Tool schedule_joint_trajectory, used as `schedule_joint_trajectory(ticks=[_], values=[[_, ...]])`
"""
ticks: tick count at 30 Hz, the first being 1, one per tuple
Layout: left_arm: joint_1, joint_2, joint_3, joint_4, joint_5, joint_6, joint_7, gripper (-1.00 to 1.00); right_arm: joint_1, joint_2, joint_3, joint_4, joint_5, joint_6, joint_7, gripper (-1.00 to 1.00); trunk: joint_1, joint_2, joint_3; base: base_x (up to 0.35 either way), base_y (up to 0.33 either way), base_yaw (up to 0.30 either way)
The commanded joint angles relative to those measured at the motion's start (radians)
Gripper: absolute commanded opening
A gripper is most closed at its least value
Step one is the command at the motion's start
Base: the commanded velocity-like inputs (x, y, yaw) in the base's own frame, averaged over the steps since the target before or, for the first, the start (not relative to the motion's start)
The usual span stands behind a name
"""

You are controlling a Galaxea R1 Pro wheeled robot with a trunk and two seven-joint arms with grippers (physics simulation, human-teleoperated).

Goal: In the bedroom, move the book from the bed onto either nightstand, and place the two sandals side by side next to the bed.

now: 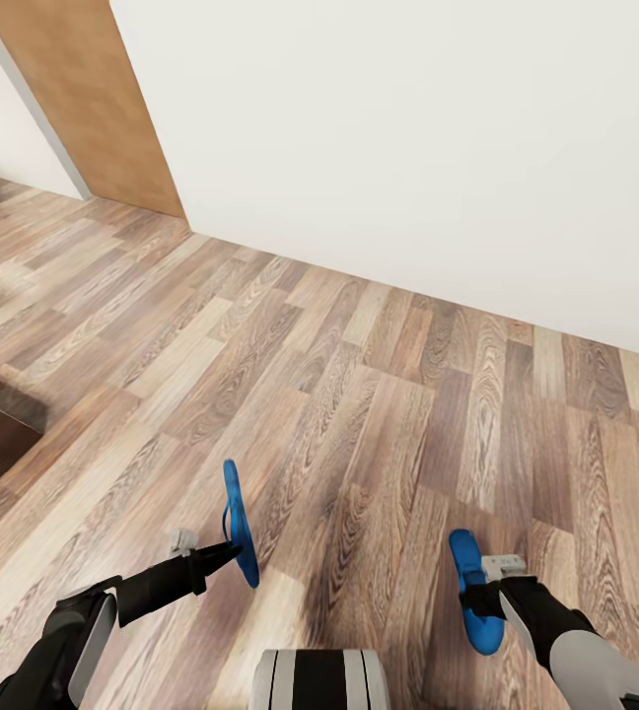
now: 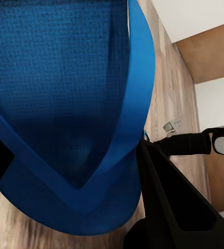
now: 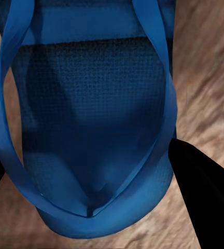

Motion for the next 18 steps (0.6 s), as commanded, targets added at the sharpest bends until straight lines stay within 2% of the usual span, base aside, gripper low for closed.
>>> schedule_joint_trajectory(ticks=[1, 5, 7, 11, 14, 15, 18], values=[[0.000, 0.000, 0.000, 0.000, 0.002, 0.007, -0.003, -1.00, 0.000, 0.000, -0.007, -0.011, 0.011, 0.005, 0.009, -1.00, -0.001, 0.000, 0.003, 0.000, 0.000, 0.000], [0.000, 0.000, 0.000, 0.000, 0.001, 0.007, -0.003, -1.00, 0.001, -0.003, -0.008, -0.063, 0.010, 0.011, 0.020, -1.00, -0.002, 0.001, 0.019, 0.000, 0.000, 0.000], [0.000, 0.002, 0.001, 0.000, 0.001, 0.007, -0.003, -1.00, 0.002, -0.009, -0.011, -0.084, 0.009, 0.013, 0.118, -1.00, -0.003, 0.001, 0.027, 0.000, 0.000, 0.000], [0.000, 0.006, 0.003, -0.001, 0.001, 0.007, -0.003, -1.00, 0.002, -0.017, -0.014, -0.104, 0.008, 0.014, 0.385, -1.00, -0.005, 0.002, 0.042, 0.000, 0.000, 0.000], [0.000, 0.010, 0.003, -0.002, 0.000, 0.007, -0.003, -1.00, 0.002, -0.020, -0.015, -0.106, 0.008, 0.014, 0.474, -1.00, -0.006, 0.003, 0.054, 0.000, 0.000, 0.000], [0.000, 0.015, 0.003, -0.006, 0.000, 0.007, -0.003, -1.00, 0.002, -0.032, -0.015, -0.104, 0.007, 0.015, 0.503, -1.00, -0.007, 0.003, 0.057, 0.000, 0.000, 0.000], [0.000, 0.048, 0.003, -0.016, -0.002, 0.007, -0.003, -1.00, 0.002, -0.117, -0.014, -0.098, -0.015, 0.015, 0.576, -1.00, -0.008, 0.004, 0.069, 0.000, 0.000, 0.000]])
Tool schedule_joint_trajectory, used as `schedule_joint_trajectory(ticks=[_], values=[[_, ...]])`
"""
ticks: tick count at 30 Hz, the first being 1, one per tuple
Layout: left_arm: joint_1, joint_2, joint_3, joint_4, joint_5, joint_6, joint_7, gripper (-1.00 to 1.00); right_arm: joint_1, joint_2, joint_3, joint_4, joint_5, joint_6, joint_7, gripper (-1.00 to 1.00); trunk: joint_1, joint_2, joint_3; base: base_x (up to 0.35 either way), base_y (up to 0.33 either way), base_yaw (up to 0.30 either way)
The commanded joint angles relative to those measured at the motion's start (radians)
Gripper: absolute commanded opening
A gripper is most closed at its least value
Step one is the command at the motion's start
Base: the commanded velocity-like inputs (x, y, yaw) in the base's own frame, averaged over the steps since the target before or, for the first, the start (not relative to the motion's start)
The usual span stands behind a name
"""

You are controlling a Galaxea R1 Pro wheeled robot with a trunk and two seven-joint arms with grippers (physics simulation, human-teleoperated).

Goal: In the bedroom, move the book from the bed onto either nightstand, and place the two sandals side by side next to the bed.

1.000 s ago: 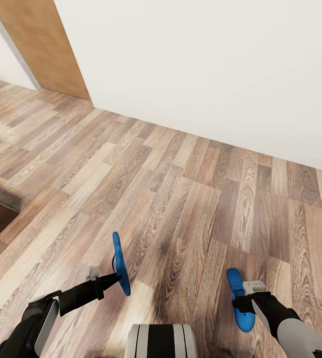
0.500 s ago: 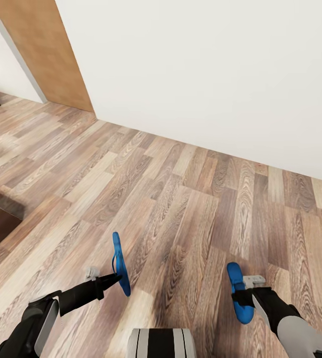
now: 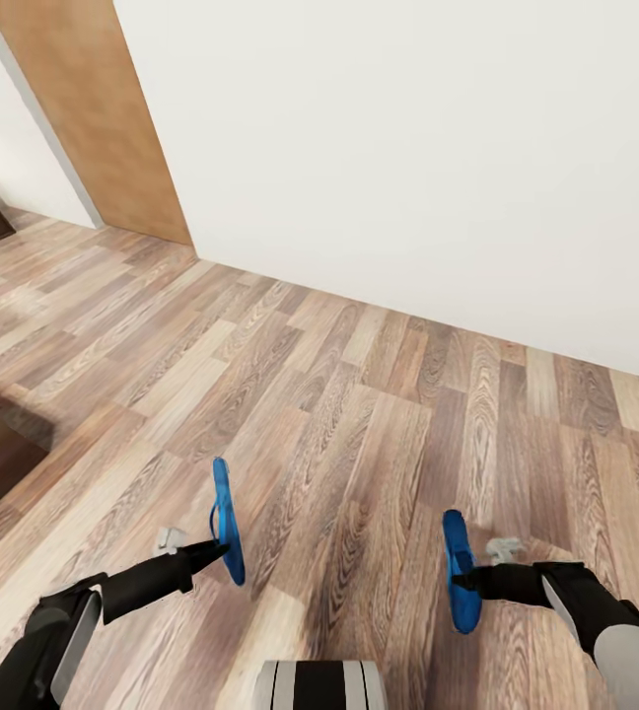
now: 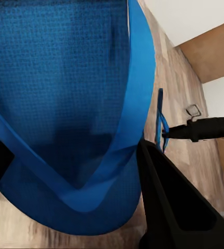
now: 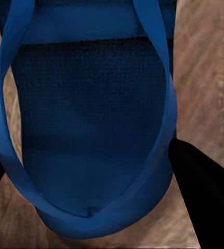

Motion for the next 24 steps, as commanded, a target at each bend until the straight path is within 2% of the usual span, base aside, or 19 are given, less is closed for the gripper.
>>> schedule_joint_trajectory(ticks=[1, 3, 7, 9, 14, 18, 24], values=[[0.000, 0.006, 0.000, 0.000, 0.003, 0.007, -0.003, -1.00, 0.000, -0.012, -0.008, 0.000, -0.007, 0.009, 0.022, -1.00, -0.001, 0.000, 0.003, 0.000, 0.000, 0.000], [0.000, 0.021, -0.001, 0.000, 0.002, 0.005, -0.002, -1.00, 0.001, -0.046, -0.007, 0.004, -0.070, 0.009, 0.076, -1.00, -0.001, 0.001, 0.011, 0.000, 0.000, 0.000], [0.001, 0.029, -0.004, 0.020, 0.000, 0.000, 0.001, -1.00, 0.005, -0.064, -0.006, 0.018, -0.164, 0.008, 0.125, -1.00, -0.003, 0.001, 0.026, 0.000, 0.000, 0.000], [0.001, 0.029, -0.006, 0.038, -0.003, -0.003, 0.003, -1.00, 0.007, -0.065, -0.006, 0.034, -0.183, 0.007, 0.130, -1.00, -0.004, 0.002, 0.034, 0.000, 0.000, 0.000], [0.002, 0.032, -0.005, 0.064, -0.016, -0.015, 0.005, -1.00, 0.008, -0.057, -0.005, 0.161, -0.205, -0.006, 0.131, -1.00, -0.006, 0.003, 0.054, 0.000, 0.000, 0.000], [0.003, 0.030, -0.006, 0.067, -0.047, -0.019, 0.008, -1.00, 0.008, -0.056, -0.005, 0.186, -0.207, -0.007, 0.132, -1.00, -0.008, 0.004, 0.069, 0.000, 0.000, 0.000], [0.003, 0.027, -0.009, 0.067, -0.057, -0.020, 0.009, -1.00, 0.009, -0.056, -0.005, 0.225, -0.208, -0.008, 0.136, -1.00, -0.011, 0.005, 0.092, 0.000, 0.000, 0.000]])
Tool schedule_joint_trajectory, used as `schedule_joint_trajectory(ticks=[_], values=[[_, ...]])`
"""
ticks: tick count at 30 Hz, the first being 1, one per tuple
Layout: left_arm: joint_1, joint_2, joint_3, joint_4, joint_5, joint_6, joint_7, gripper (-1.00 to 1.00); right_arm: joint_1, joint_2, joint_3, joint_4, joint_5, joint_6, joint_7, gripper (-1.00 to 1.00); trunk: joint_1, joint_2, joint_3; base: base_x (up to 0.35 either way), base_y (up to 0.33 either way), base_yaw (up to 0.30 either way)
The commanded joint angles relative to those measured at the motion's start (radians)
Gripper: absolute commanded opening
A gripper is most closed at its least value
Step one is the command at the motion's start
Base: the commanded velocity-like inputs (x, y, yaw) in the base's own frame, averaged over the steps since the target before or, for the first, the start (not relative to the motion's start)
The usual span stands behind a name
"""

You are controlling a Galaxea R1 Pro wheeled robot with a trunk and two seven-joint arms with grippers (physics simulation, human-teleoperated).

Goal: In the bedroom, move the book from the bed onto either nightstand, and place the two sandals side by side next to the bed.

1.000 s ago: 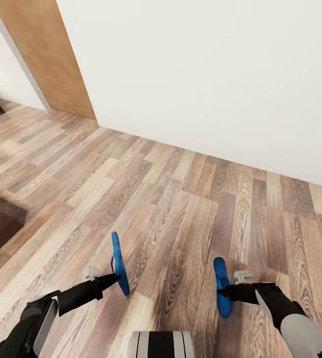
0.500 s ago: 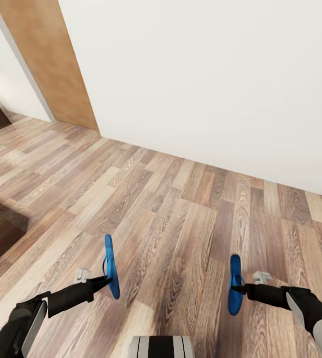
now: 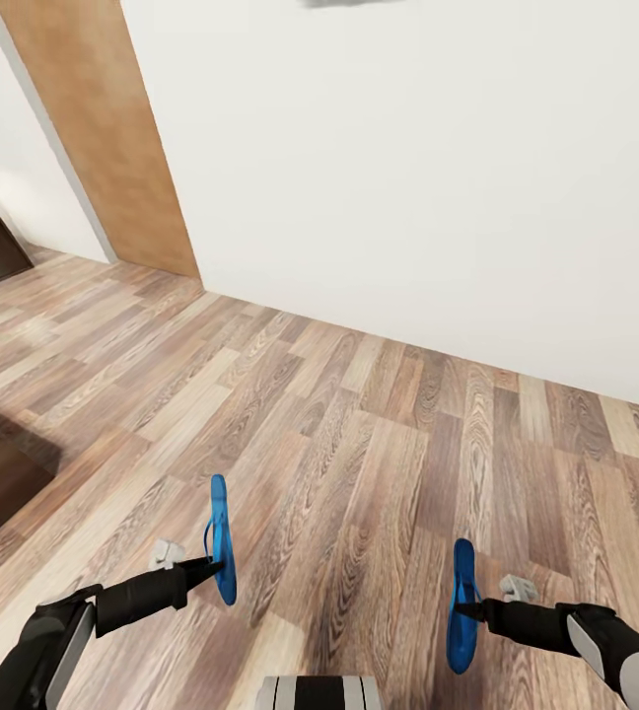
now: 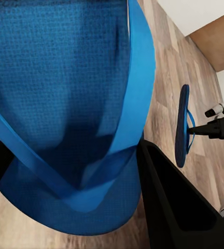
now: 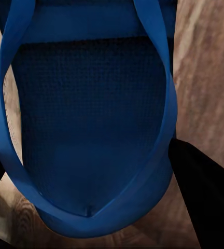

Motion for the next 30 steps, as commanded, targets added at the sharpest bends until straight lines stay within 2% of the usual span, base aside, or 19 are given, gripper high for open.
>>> schedule_joint_trajectory(ticks=[1, 30], values=[[0.000, 0.000, 0.000, 0.000, 0.002, 0.007, -0.003, -1.00, 0.000, 0.000, -0.008, 0.001, 0.005, 0.009, 0.005, -1.00, -0.001, 0.000, 0.003, 0.000, 0.000, 0.000], [0.000, -0.004, -0.002, 0.003, 0.002, 0.008, 0.009, -1.00, 0.002, 0.002, -0.007, 0.008, 0.006, 0.007, 0.001, -1.00, -0.014, 0.007, 0.115, 0.000, 0.000, 0.000]])
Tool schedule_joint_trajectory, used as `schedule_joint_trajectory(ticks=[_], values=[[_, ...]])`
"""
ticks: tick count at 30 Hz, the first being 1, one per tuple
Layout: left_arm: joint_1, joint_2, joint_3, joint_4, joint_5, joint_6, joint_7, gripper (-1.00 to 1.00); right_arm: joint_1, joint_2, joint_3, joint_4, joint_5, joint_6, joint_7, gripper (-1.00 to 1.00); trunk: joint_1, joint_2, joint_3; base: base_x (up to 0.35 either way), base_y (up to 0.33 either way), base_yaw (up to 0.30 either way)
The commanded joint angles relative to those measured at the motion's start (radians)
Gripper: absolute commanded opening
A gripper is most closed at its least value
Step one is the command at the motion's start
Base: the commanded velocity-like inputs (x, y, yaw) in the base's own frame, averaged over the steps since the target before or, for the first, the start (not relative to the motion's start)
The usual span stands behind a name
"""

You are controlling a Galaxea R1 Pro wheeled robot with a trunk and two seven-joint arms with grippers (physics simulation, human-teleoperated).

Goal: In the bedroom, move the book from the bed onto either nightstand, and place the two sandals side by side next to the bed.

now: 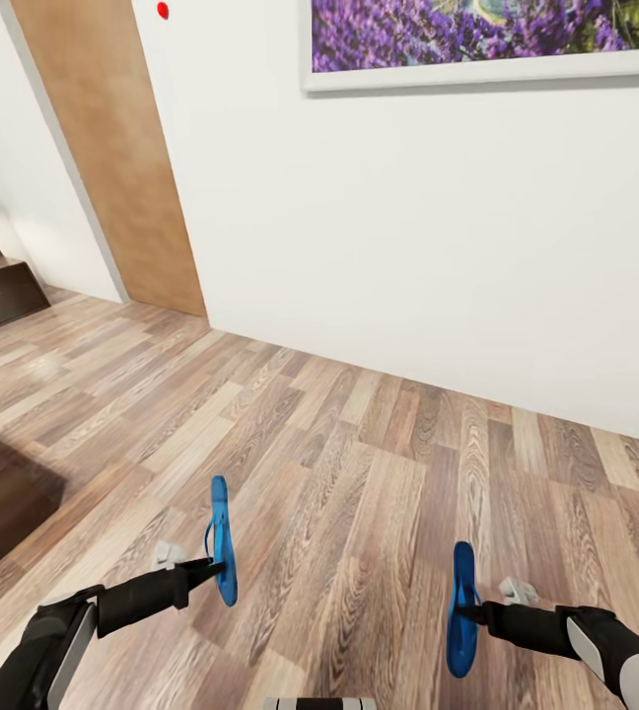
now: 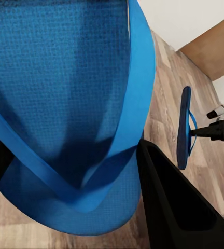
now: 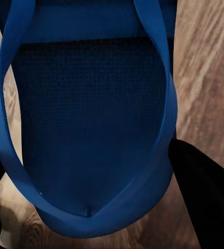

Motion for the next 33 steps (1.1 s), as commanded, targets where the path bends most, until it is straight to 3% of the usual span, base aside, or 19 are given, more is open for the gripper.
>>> schedule_joint_trajectory(ticks=[1, 8, 9, 12, 13, 14, 16, 19, 23, 27, 33], values=[[0.000, 0.000, 0.000, 0.003, 0.003, 0.007, 0.003, -1.00, 0.000, 0.000, -0.007, -0.001, 0.005, 0.009, 0.004, -1.00, -0.001, 0.000, 0.003, 0.000, 0.000, 0.000], [0.000, -0.026, -0.019, 0.106, -0.007, -0.008, 0.175, -1.00, 0.000, 0.001, -0.009, 0.001, 0.004, 0.009, 0.004, -1.00, -0.004, 0.002, 0.030, 0.000, 0.000, 0.000], [0.000, -0.026, -0.023, 0.123, -0.007, -0.025, 0.183, -1.00, 0.001, 0.001, -0.009, 0.001, 0.004, 0.009, 0.004, -1.00, -0.004, 0.002, 0.034, 0.000, 0.000, 0.000], [0.000, -0.027, -0.031, 0.258, -0.007, -0.158, 0.196, -1.00, 0.002, 0.002, -0.009, 0.003, 0.004, -0.004, 0.005, -1.00, -0.006, 0.003, 0.046, 0.000, 0.000, 0.000], [0.000, -0.027, -0.032, 0.290, -0.007, -0.191, 0.198, -1.00, 0.002, 0.002, -0.009, 0.007, 0.004, -0.025, 0.005, -1.00, -0.006, 0.003, 0.050, 0.000, 0.000, 0.000], [0.000, -0.028, -0.035, 0.357, -0.012, -0.244, 0.200, -1.00, 0.004, 0.002, -0.009, 0.075, 0.004, -0.142, 0.005, -1.00, -0.010, 0.010, 0.053, 0.000, 0.000, 0.000], [0.000, -0.028, -0.035, 0.390, -0.034, -0.257, 0.201, -1.00, 0.004, 0.002, -0.009, 0.143, 0.005, -0.221, 0.004, -1.00, -0.018, 0.024, 0.059, 0.000, 0.000, 0.000], [0.000, -0.028, -0.035, 0.462, -0.094, -0.296, 0.227, -1.00, 0.005, 0.002, -0.009, 0.201, 0.007, -0.279, 0.004, -1.00, -0.029, 0.045, 0.068, 0.000, 0.000, 0.000], [0.000, -0.029, -0.035, 0.581, -0.124, -0.412, 0.312, -1.00, 0.006, 0.002, -0.009, 0.219, 0.009, -0.293, 0.004, -1.00, -0.044, 0.073, 0.081, 0.000, 0.000, 0.000], [0.000, -0.035, -0.036, 0.631, -0.128, -0.452, 0.343, -1.00, 0.006, 0.003, -0.009, 0.230, 0.011, -0.296, 0.002, -1.00, -0.060, 0.101, 0.093, 0.000, 0.000, 0.000], [0.000, -0.055, -0.034, 0.641, -0.130, -0.461, 0.351, -1.00, 0.008, 0.008, -0.009, 0.233, 0.011, -0.324, -0.001, -1.00, -0.083, 0.143, 0.112, 0.000, 0.000, 0.000]])
